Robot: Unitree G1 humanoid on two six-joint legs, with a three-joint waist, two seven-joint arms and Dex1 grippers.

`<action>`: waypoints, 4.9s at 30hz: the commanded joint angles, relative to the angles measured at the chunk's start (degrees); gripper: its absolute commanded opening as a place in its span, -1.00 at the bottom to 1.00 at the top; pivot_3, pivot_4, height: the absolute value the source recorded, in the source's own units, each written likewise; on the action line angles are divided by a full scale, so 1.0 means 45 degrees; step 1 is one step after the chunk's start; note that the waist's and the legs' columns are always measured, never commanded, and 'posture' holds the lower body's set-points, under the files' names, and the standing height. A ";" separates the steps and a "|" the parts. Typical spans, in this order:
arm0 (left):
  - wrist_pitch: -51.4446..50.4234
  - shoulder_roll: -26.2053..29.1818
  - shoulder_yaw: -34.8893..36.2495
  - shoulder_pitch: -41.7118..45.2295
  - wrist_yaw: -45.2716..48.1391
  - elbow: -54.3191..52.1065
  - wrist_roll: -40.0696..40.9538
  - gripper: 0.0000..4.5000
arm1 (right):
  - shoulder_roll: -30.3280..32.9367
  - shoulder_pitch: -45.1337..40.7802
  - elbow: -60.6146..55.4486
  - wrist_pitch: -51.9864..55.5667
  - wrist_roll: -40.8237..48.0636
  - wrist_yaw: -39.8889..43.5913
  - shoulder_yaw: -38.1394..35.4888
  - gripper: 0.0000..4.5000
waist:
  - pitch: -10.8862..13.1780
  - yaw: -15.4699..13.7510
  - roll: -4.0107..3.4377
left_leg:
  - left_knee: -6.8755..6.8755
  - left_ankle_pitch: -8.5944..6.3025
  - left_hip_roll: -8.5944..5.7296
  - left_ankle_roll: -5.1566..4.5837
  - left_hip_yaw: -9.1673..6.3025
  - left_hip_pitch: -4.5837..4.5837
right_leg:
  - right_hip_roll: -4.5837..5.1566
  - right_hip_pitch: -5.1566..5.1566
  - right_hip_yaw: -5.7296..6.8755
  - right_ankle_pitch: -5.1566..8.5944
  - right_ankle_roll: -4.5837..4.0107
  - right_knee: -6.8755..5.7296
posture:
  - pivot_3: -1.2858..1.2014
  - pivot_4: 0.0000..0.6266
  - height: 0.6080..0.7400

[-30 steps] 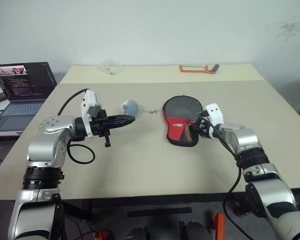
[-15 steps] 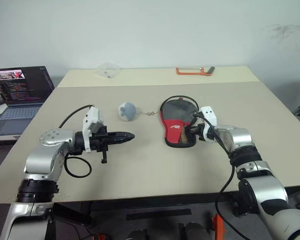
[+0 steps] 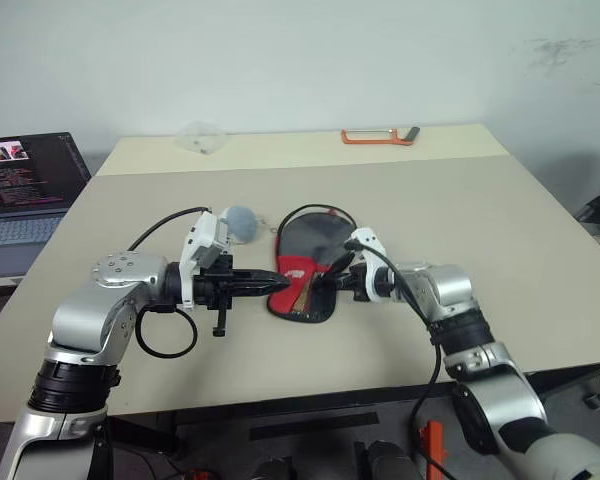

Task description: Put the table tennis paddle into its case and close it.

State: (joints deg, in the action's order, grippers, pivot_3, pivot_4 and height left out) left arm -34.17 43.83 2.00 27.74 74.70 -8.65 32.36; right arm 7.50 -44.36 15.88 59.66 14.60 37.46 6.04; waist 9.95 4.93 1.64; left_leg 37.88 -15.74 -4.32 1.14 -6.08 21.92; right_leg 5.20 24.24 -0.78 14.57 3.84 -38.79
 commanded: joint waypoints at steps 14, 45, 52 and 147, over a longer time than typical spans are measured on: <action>0.2533 0.3137 0.0330 -0.2347 0.2546 0.1360 -0.0807 -1.00 | 0.1319 0.3216 -0.6219 0.3590 0.1661 -0.1234 -0.0400 -0.99 | 0.0012 -0.0455 -0.0017 | -0.0010 -0.0018 0.0002 -0.0016 0.0005 -0.0005 | -0.0003 -0.0013 0.0008 0.0004 -0.0005 0.0048 | 0.03 -0.52 1.00; 0.5457 0.2307 -0.0167 -0.3850 0.3314 0.2683 -0.1305 -1.00 | 0.2881 0.4064 -0.8392 0.5354 0.3339 -0.2313 -0.1254 -0.99 | 0.0018 -0.0701 -0.0025 | -0.0018 -0.0070 0.0013 -0.0072 0.0001 0.0028 | 0.0001 -0.0045 0.0041 0.0001 0.0002 0.0168 | 0.03 -0.52 1.00; 0.5252 0.2199 -0.0192 -0.3748 0.3071 0.2499 -0.1296 -1.00 | 0.3564 0.4414 -0.9790 0.5686 0.3937 -0.2082 -0.1157 -0.32 | 0.0018 -0.0697 -0.0026 | -0.0012 -0.0070 0.0012 -0.0072 -0.0001 0.0026 | 0.0000 -0.0044 0.0042 0.0000 0.0003 0.0163 | 0.03 -0.52 1.00; 0.7732 -0.4175 -0.2124 0.9775 -0.7703 1.8894 -1.0278 -0.99 | 0.0567 0.2533 -0.1169 -0.3900 -0.2862 -0.1251 0.3791 1.00 | -0.0057 -0.0570 0.0086 | 0.0065 -0.0054 -0.0016 -0.0030 0.0010 -0.0012 | -0.0012 -0.0041 0.0043 -0.0010 0.0008 0.0001 | 0.03 -0.52 1.00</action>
State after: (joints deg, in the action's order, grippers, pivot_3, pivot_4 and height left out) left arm -1.22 25.38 -6.48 69.27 41.94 76.73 -11.92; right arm 9.48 -35.06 6.70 38.18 2.92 31.43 21.43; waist 9.69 2.37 2.03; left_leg 38.18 -15.98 -4.39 1.00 -6.04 21.85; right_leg 5.15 24.05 -0.59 14.52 3.88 -38.82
